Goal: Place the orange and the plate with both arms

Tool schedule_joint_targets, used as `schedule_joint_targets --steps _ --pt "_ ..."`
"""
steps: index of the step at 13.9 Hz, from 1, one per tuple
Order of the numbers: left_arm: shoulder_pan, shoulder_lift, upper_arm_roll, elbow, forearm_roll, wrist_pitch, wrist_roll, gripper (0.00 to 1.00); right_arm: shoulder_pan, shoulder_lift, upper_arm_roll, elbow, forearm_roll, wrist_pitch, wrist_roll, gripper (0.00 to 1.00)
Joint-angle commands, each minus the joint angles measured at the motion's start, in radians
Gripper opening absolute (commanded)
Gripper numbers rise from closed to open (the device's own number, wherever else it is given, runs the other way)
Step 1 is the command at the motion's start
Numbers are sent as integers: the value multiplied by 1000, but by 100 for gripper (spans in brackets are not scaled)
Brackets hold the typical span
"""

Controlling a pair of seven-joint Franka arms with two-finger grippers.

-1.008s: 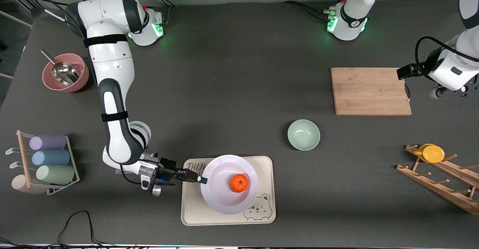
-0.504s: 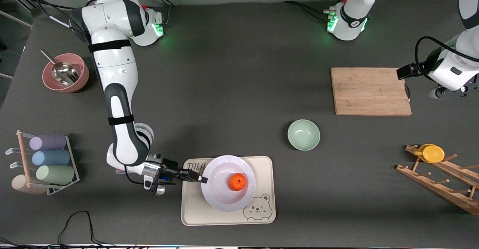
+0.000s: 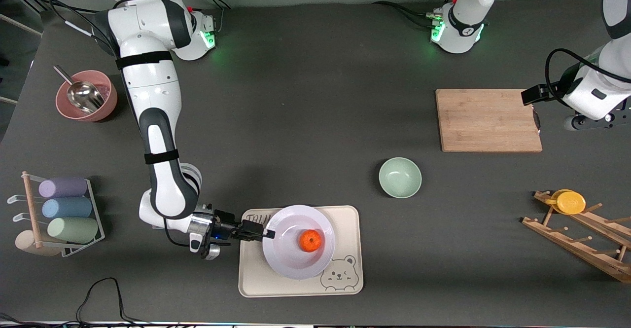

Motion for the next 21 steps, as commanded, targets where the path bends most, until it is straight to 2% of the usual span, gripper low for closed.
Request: schedule_joint_targets --steps 1,4,6,9,12,14,15,19,21 --pt "-12 1 5 7 5 -10 -10 100 -4 13 -3 46 -78 17 39 100" --pt "-13 0 3 8 5 -10 -10 100 -2 4 -4 78 -211 52 66 100" --pt "-12 0 3 7 5 -10 -10 100 -4 -2 -4 108 -334 52 109 100" --pt "-13 1 2 7 5 -10 -12 100 -16 -37 -3 96 -341 40 176 100" --pt "-13 1 2 7 5 -9 -10 100 -36 -135 -1 -6 -341 -61 221 100" --pt "-13 -2 2 8 5 -12 -10 100 -38 -230 -9 -123 -361 -83 218 100" --pt "-13 -2 2 10 5 -12 -10 100 -31 -276 -27 -179 -399 -83 215 100" --pt "-13 -2 0 22 4 -21 -10 100 -30 -526 -45 -417 -673 -104 264 100" --pt "-13 -2 0 31 4 -22 -10 100 -31 -614 -53 -494 -774 -126 296 100"
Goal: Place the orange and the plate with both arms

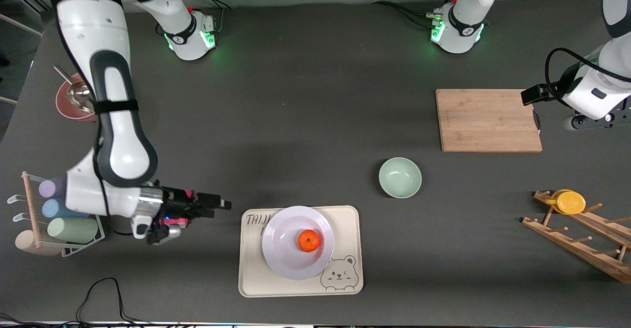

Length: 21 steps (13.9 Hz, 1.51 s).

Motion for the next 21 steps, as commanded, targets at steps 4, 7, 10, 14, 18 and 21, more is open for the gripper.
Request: schedule_joint_targets --steps 4,7,10,14,18,21 --pt "-9 -38 3 14 -45 -14 -9 100 17 -243 -52 -232 -209 -65 73 100" --pt "-8 -98 6 -40 -56 32 -7 100 46 -345 -49 -214 -475 -131 337 100" --pt "-7 -77 6 -16 -23 75 35 100 77 -453 -49 -214 -730 -171 449 100" --pt "1 -32 11 52 -24 67 60 100 78 -563 -44 -206 -914 -269 613 100" --pt "1 -15 11 80 -22 55 60 100 94 -631 -38 -205 -975 -313 700 100" --pt "1 -12 11 80 -22 55 60 100 118 -651 -37 -211 -975 -336 742 100"
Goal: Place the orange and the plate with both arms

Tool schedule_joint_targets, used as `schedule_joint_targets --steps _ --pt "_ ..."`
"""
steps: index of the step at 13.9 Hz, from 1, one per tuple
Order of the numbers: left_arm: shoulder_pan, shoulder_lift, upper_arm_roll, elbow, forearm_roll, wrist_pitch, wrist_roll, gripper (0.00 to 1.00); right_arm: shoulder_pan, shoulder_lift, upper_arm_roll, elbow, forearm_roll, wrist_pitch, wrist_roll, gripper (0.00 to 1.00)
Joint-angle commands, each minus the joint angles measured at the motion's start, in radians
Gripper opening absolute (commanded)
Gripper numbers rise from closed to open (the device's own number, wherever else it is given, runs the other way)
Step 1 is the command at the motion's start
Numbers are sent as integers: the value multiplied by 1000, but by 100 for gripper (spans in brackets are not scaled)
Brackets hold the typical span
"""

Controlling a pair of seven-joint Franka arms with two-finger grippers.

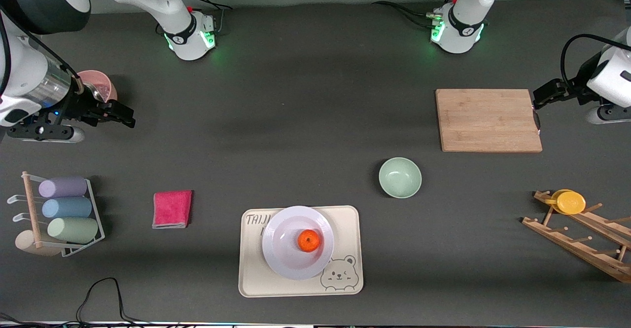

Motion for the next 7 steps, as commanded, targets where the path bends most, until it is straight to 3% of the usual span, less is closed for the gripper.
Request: schedule_joint_targets --steps 1,7 --pt "-1 11 2 27 13 -20 18 100 28 -29 -1 -17 -30 -20 49 100" --pt "-1 13 2 29 13 -20 15 100 27 -23 -5 -17 -30 -19 37 100"
